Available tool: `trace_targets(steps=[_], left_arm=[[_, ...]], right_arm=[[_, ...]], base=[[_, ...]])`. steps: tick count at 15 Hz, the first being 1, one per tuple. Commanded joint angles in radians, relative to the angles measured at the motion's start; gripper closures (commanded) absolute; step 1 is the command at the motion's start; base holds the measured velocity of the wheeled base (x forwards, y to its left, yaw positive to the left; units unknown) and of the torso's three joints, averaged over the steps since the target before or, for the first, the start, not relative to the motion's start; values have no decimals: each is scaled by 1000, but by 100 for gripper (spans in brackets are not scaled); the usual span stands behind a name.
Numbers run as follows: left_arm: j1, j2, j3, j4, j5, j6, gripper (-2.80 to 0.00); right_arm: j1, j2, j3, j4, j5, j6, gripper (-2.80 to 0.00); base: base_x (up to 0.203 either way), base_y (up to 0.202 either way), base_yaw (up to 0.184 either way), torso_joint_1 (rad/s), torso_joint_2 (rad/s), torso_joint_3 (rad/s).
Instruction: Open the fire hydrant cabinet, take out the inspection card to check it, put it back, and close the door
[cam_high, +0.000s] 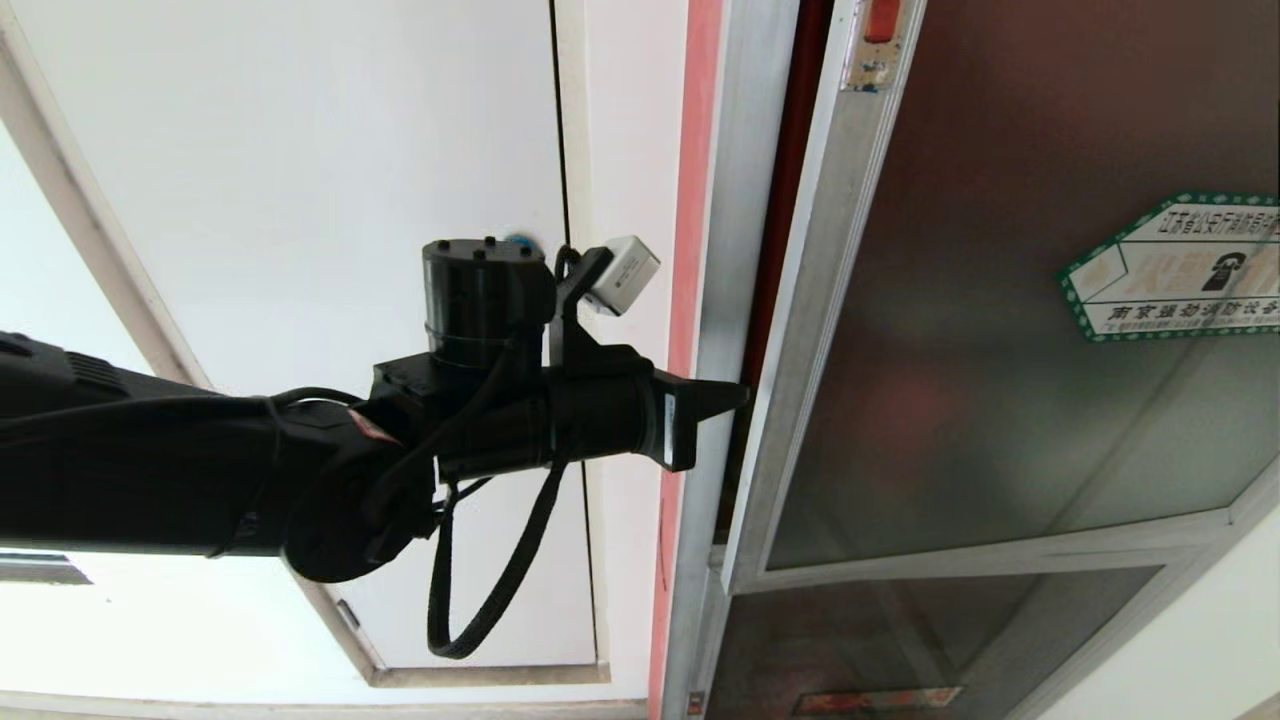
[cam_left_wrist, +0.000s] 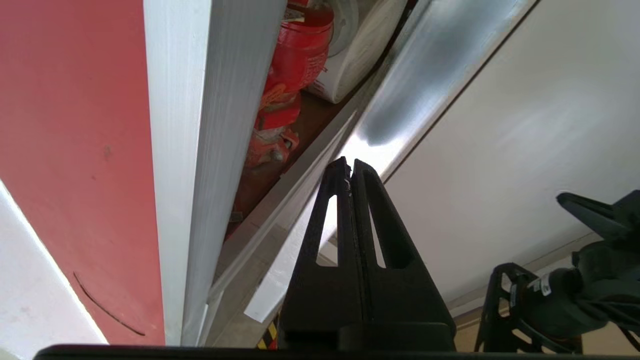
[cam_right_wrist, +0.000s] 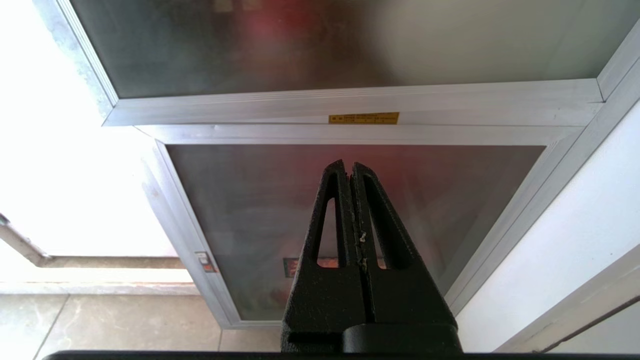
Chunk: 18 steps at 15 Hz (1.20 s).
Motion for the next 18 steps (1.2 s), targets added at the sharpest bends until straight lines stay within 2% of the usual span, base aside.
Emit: trace_targets(steps=[1, 4, 6, 12, 18], left_arm=[[-1, 33, -28, -4, -1, 0, 0], [-4, 70, -68, -5, 43, 35, 0], [-6, 79, -70, -5, 48, 53, 0], [-35, 95, -101, -5, 51, 49, 0], [-89, 60, -66, 0, 48, 40, 0]], right_arm=[[1, 1, 0, -1, 0, 0, 0], [1, 1, 0, -1, 0, 1, 0], [1, 1, 0, -1, 0, 1, 0], [1, 1, 0, -1, 0, -2, 0], [1, 1, 0, -1, 0, 0, 0]], base=[[0, 0, 0, 0, 0, 0], [0, 0, 0, 0, 0, 0], [0, 0, 0, 0, 0, 0], [0, 0, 0, 0, 0, 0], [0, 0, 0, 0, 0, 0]])
